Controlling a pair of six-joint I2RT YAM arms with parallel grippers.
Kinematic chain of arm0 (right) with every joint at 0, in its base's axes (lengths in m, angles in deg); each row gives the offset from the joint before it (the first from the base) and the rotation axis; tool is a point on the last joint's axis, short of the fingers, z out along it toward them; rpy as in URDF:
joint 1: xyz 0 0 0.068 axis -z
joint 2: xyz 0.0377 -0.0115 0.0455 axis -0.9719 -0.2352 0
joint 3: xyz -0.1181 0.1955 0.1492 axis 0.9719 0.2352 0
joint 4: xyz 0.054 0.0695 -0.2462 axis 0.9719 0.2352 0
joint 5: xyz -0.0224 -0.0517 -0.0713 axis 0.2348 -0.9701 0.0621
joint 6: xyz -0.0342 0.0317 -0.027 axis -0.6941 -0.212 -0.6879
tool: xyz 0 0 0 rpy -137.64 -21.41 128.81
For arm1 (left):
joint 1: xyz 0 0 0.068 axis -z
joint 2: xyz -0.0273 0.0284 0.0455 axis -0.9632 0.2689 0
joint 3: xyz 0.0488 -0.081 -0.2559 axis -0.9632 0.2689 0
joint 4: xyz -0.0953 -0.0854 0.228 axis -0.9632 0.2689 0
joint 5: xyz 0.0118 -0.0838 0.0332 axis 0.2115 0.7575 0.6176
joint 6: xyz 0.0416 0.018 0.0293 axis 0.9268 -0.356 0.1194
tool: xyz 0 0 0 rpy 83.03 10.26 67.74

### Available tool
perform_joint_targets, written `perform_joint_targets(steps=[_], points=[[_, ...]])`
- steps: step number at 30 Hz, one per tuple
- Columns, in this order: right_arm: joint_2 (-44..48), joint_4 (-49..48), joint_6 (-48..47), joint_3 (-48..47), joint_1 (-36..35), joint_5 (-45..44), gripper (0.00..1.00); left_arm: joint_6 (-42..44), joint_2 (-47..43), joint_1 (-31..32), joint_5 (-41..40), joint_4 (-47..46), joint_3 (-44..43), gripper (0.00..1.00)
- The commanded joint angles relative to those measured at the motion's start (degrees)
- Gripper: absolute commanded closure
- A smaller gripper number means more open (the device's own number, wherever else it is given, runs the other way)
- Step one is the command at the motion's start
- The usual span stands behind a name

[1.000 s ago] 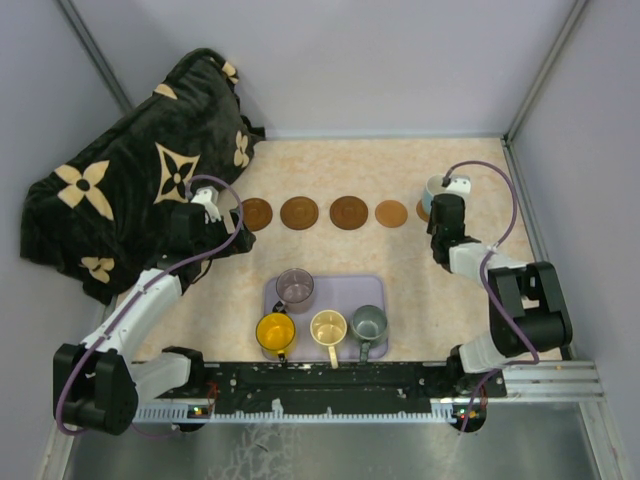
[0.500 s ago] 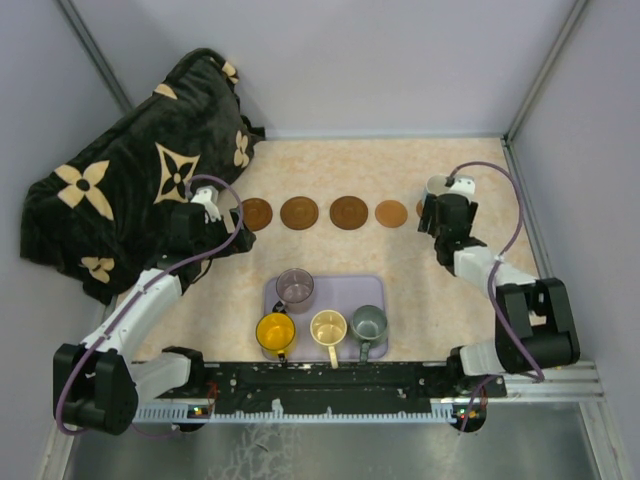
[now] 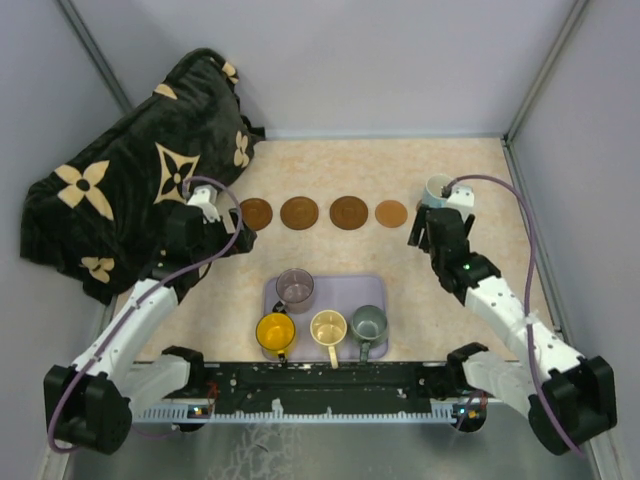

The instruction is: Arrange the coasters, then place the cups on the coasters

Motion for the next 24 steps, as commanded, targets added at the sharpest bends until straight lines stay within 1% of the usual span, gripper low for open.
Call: perform_joint_targets(steps=[1, 5, 7, 9, 12, 14, 18, 22, 24], points=[[5.99, 11.90, 4.65, -4.53, -5.85, -4.76, 0.31, -0.25, -2.09, 4.54, -3.95, 2.72, -0.07, 0.00], [8.25, 19.74, 8.54, -6.63, -12.79, -6.56, 0.35, -1.53, -2.14, 13.48, -11.69, 6.12, -0.50, 0.00], [8.50, 23.75, 11.57, -7.48, -17.08, -8.31, 0.37, -2.69, -2.31, 14.89, -11.77, 6.67, -0.23, 0.00], [8.43, 27.88, 15.54, -7.95, -22.87, -9.95, 0.38, -3.04, -2.63, 15.40, -10.10, 6.47, 0.53, 0.00], [7.93, 33.19, 21.78, -8.19, -30.34, -11.92, 0.39, -2.99, -3.49, 15.98, -9.99, 6.46, 1.87, 0.00], [7.43, 35.19, 25.57, -7.90, -33.81, -12.69, 0.39, -2.97, -4.20, 16.19, -9.51, 6.40, 2.74, 0.00], [6.03, 34.32, 27.88, -7.23, -36.19, -10.56, 0.40, -4.10, -5.60, 17.47, -8.36, 8.46, 3.41, 0.00], [4.78, 32.94, 27.28, -7.68, -36.99, -11.72, 0.40, -4.82, -9.20, 20.00, -6.55, 10.62, 4.67, 0.00], [4.38, 32.12, 26.33, -8.19, -36.99, -12.53, 0.39, -5.44, -10.95, 21.05, -5.80, 11.58, 5.38, 0.02]])
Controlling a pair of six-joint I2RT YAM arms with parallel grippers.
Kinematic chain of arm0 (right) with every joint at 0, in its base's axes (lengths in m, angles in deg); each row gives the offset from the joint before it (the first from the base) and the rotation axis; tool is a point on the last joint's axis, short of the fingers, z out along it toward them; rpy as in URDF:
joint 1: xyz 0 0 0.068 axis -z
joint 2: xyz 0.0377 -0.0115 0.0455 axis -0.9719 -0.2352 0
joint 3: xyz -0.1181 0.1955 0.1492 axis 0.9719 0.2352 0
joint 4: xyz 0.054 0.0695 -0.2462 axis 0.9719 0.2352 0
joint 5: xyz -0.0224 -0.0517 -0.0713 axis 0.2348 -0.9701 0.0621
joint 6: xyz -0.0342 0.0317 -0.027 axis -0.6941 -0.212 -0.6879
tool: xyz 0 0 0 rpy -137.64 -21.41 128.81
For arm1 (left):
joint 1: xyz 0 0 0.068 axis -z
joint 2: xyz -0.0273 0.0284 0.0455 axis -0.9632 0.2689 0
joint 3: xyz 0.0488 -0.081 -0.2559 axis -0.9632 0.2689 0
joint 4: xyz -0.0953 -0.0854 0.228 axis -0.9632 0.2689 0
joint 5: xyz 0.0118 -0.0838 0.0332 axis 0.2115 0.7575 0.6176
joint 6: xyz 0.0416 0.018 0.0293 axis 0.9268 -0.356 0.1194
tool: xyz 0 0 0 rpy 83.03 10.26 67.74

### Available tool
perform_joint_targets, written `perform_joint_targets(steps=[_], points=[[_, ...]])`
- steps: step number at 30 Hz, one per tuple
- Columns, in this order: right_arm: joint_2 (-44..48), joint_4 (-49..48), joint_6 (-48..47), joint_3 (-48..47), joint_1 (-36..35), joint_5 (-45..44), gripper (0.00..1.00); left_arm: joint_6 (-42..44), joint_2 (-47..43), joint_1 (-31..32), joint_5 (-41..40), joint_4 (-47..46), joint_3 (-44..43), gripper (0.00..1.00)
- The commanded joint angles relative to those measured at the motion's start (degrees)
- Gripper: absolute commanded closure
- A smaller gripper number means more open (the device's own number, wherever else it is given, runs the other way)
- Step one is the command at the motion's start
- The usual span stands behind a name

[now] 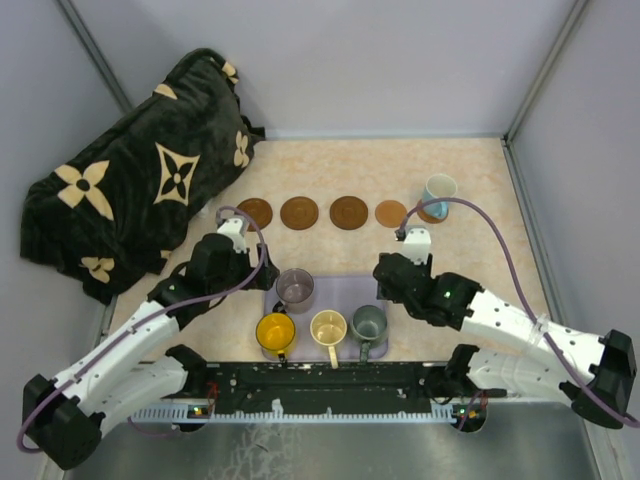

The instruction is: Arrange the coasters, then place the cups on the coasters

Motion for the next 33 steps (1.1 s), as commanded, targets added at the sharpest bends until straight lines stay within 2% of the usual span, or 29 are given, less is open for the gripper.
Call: perform_joint_targets(steps=[1, 4, 7, 18, 29, 33], points=[[-0.65, -1.70, 0.78, -3.08, -0.75, -3.66, 0.39, -1.99, -4.51, 2.47, 2.43, 3.28, 1.70, 0.04], [-0.58, -2.22, -0.93, -4.88, -0.79, -5.59, 0.38, -3.85, -7.14, 5.22, 4.49, 4.47, 3.61, 0.15], [-0.15, -1.96, -1.21, -5.65, -0.79, -6.90, 0.38, -6.16, -6.43, 7.63, 6.39, 4.37, 3.71, 0.18], [3.51, -0.29, -1.05, -6.39, -0.78, -9.48, 0.37, -13.02, -2.49, 17.69, 1.71, 6.02, 5.03, 0.19], [4.43, -0.77, -1.66, -6.14, -0.76, -9.27, 0.37, -12.81, 3.89, 18.69, -6.47, 5.04, 2.39, 0.21], [4.30, -1.20, -1.66, -5.87, -0.80, -9.17, 0.37, -12.28, 5.98, 18.66, -6.69, 2.99, 1.90, 0.26]])
